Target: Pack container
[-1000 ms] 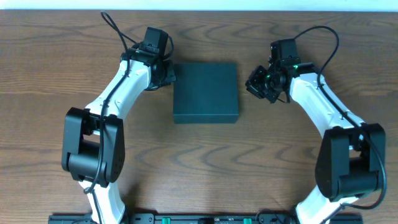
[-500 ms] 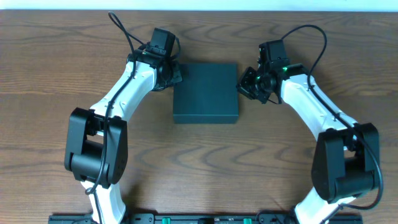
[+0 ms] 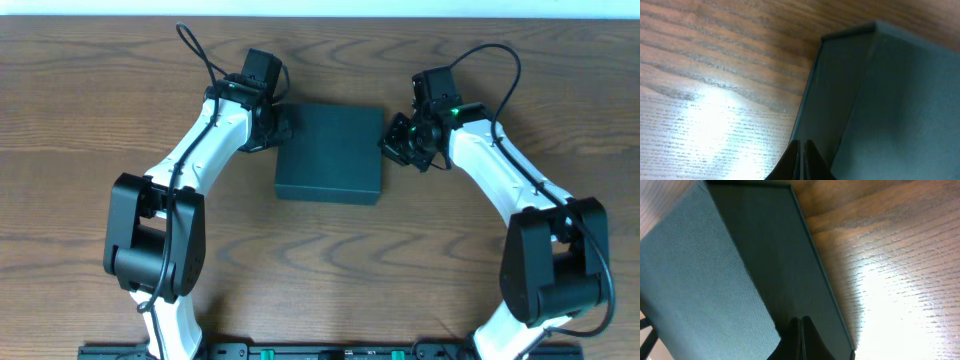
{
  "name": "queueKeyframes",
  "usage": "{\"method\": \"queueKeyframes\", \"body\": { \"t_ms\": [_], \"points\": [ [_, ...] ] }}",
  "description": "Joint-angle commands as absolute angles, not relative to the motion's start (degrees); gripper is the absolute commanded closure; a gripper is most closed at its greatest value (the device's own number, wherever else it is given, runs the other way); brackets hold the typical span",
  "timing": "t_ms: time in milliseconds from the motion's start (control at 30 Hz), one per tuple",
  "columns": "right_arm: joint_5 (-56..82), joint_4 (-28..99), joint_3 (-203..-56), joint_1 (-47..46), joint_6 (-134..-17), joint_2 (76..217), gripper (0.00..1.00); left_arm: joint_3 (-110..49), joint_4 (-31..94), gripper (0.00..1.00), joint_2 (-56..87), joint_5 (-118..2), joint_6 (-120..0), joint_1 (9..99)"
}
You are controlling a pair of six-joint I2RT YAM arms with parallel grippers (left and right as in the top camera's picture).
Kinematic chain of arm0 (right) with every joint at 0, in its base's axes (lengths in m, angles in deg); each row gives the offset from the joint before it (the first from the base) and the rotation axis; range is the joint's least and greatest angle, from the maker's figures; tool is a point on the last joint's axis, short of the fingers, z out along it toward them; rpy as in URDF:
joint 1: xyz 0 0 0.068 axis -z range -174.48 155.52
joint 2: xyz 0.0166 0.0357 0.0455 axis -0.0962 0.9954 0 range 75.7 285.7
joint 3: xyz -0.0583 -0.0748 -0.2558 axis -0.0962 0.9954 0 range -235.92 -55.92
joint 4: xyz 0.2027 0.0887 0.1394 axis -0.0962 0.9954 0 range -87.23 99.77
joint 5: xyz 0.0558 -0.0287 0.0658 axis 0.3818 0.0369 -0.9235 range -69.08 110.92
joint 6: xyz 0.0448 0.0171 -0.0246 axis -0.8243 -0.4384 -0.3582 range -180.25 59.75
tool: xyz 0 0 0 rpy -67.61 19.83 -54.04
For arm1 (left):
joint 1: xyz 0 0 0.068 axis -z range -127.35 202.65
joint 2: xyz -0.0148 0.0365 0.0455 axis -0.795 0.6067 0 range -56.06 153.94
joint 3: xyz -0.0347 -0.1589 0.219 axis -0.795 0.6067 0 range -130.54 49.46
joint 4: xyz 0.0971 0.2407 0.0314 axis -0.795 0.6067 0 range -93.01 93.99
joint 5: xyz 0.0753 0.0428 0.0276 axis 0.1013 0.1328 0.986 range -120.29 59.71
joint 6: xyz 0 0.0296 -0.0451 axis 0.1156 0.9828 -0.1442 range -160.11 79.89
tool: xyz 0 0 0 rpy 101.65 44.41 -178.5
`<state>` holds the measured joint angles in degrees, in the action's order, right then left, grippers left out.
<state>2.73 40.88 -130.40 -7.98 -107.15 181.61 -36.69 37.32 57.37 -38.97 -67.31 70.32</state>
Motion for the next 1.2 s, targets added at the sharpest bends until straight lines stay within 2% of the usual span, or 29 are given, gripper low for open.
{"method": "queueKeyframes", "body": {
  "t_ms": [0,233,467,767,967,1067,1167],
  "points": [
    [1.6,39.8,-130.9,-8.2,-106.6,181.1,0.98,-36.9,38.2,0.94,57.1,-40.5,-68.0,70.7],
    [1.6,39.5,-130.9,-7.8,-106.7,181.1,0.98,-36.9,39.7,0.94,57.1,-42.3,-68.9,70.7],
    [4.1,39.6,-130.9,-7.4,-105.9,181.0,0.99,-37.0,39.6,0.94,57.1,-36.8,-68.4,70.5],
    [5.9,39.8,-131.7,-1.0,-98.5,176.4,0.98,-39.2,39.1,0.94,54.0,-34.7,-63.9,64.3],
    [6.0,41.7,-132.3,1.0,-84.0,169.8,0.98,-44.3,41.3,0.94,48.8,-34.8,-48.8,61.6],
    [6.2,48.2,-134.8,1.0,-75.7,165.4,0.98,-48.5,47.4,0.95,45.4,-34.6,-38.8,62.0],
    [9.3,55.4,-138.0,1.0,-72.8,160.8,0.98,-52.6,55.3,0.94,41.8,-34.6,-36.4,62.1]
  ]
}}
